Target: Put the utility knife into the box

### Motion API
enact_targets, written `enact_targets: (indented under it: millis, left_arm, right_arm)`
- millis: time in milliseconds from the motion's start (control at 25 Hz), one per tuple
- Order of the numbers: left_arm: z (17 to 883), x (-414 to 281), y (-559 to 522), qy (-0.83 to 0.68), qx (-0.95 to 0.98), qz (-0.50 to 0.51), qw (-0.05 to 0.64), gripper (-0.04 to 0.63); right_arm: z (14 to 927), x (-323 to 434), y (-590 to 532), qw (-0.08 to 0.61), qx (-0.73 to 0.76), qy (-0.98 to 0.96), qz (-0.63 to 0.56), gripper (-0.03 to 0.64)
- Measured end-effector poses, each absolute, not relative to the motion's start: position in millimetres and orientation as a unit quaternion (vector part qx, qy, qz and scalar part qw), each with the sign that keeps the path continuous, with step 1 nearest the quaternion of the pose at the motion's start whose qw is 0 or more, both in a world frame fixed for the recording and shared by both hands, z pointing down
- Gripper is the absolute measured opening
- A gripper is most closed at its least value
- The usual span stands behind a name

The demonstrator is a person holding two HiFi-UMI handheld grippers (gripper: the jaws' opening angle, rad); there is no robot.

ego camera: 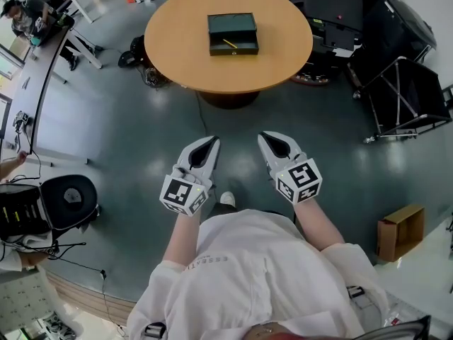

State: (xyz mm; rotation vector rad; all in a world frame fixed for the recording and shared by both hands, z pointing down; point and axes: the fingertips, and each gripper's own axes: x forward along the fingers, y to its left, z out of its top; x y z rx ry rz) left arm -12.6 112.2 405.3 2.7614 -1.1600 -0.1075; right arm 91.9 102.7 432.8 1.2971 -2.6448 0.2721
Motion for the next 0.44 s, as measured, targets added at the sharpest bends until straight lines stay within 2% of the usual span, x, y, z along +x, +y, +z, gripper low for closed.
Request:
enact_targets:
  millis: [440]
  left_arm:
    - [411.7,-14.4,111.3,-0.382,0.92,-0.031,0.079,0.015]
  right_arm:
    - [438.3,89.6,98.8,0.104,0.446,-0.884,0.098,-0.008]
